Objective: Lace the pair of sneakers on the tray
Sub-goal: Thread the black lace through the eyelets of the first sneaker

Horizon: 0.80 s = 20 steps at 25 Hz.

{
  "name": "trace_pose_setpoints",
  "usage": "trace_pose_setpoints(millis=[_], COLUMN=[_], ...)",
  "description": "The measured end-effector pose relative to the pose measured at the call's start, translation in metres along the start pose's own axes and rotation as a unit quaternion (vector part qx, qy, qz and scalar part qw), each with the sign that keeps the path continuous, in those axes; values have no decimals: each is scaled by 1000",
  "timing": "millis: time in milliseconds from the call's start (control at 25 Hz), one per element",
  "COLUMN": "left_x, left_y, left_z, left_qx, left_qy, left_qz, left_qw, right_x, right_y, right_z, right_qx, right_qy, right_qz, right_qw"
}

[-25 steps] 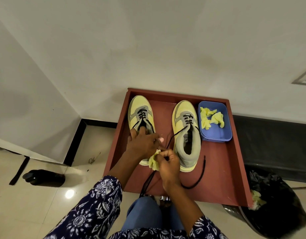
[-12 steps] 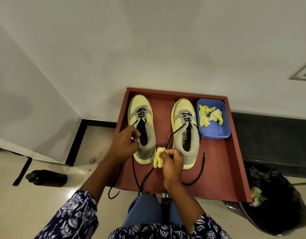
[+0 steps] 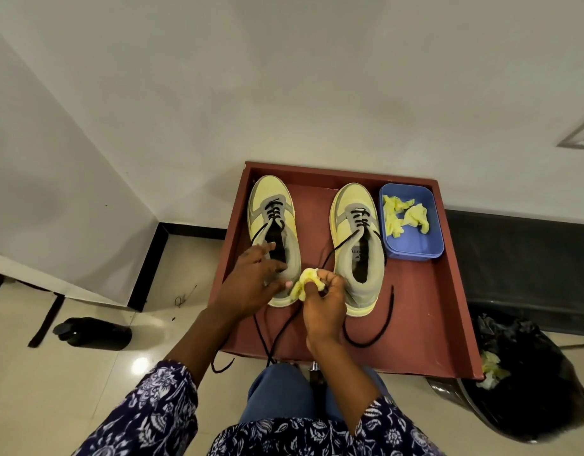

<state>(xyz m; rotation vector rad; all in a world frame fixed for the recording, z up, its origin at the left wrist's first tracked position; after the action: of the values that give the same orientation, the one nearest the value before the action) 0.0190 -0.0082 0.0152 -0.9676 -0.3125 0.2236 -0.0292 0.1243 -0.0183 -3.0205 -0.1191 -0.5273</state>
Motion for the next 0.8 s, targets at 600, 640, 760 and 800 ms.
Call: trace_pose_setpoints(millis=[600,640,760,800], left_x=[-6,-6,-6,-5], left_y=[9,10,9,9], left_z=[-3,-3,-1,-2], left_qx=[49,46,48,51], left_qy=[-35,-33,-34,-36], left_qz=[-51,-51,-39,-35], left_qw=[997,997,997,997], right_x=[-31,-25,7,16], right_y=[27,28,33,34], right_z=[4,10,30,34], right_qx=[101,96,74,63], right_qy=[15,20,46,53], right_qz=[-17,-1,41,50], right_qw=[995,995,995,995])
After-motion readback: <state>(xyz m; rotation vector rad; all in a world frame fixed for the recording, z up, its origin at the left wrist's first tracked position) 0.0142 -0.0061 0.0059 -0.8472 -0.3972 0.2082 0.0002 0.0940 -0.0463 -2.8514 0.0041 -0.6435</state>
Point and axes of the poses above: each hand's wrist, its own x-axis away from the middle knuckle, its own y-axis out of the palm, z = x × y, the point moved 3 cm from there along -x, towards the middle knuckle, and after that the axes turned 4 degrees about -x, right-handed, at the moved point
